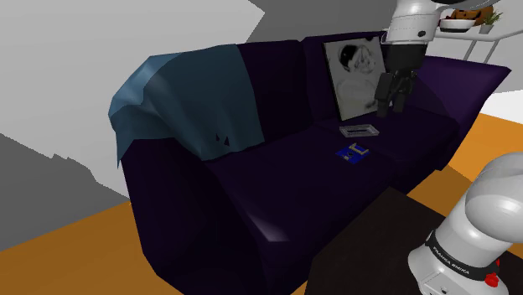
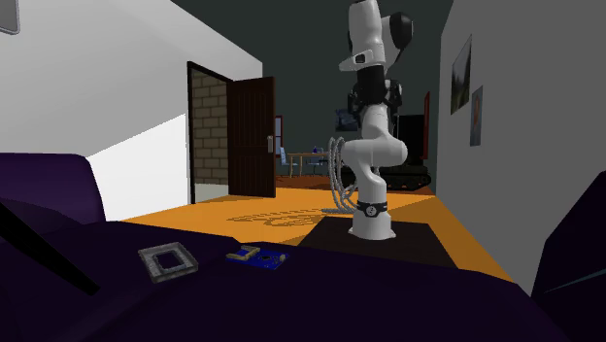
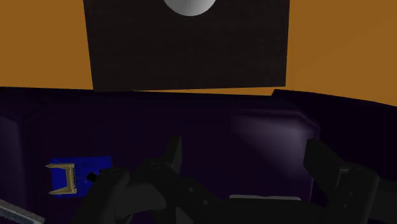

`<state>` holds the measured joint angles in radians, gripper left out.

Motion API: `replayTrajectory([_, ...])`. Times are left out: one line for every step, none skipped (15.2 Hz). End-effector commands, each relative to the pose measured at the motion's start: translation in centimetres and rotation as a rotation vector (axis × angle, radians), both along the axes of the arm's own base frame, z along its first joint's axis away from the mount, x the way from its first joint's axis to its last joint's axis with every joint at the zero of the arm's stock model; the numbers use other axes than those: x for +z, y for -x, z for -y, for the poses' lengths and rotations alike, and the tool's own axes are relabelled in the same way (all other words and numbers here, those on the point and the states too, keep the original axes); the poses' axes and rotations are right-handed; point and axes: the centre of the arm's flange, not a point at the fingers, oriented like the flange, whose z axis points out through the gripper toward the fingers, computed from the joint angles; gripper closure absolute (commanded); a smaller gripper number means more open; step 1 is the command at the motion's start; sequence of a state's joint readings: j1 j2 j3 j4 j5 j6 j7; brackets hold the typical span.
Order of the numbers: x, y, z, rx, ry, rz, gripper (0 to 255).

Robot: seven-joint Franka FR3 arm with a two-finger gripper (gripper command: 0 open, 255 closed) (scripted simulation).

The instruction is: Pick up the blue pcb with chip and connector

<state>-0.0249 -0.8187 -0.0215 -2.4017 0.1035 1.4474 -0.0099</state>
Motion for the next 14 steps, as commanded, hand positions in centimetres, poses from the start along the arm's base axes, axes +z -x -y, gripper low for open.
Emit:
replayTrajectory([0.0, 0.0, 0.0, 0.000, 0.000, 0.000, 0])
replayTrajectory([-1.0, -0.6, 0.6, 0.001, 0.003, -0.001, 0])
replayTrajectory([-1.9, -1.3, 1.3, 0.001, 0.006, -0.003, 0])
replayTrajectory([-2.8, -1.9, 1.9, 0.002, 0.009, -0.004, 0])
replayTrajectory([-3.8, -2.5, 2.5, 0.002, 0.012, -0.006, 0])
replayTrajectory([-4.7, -3.2, 3.2, 0.003, 0.014, -0.007, 0])
replayTrajectory([-5.7, -3.8, 3.8, 0.003, 0.017, -0.009, 0])
replayTrajectory([-6.6, -4.4, 4.5, 0.004, 0.020, -0.010, 0])
replayTrajectory([-7.6, -5.1, 5.1, 0.004, 0.023, -0.012, 0])
replayTrajectory([-8.5, -5.7, 5.8, 0.005, 0.026, -0.013, 0])
replayTrajectory([-9.5, -6.3, 6.4, 0.005, 0.029, -0.015, 0])
replayTrajectory([-10.4, -7.0, 7.1, 0.006, 0.032, -0.016, 0])
replayTrajectory([-11.3, -7.6, 7.7, 0.007, 0.035, -0.018, 0])
replayTrajectory([-12.3, -8.2, 8.4, 0.007, 0.038, -0.019, 0])
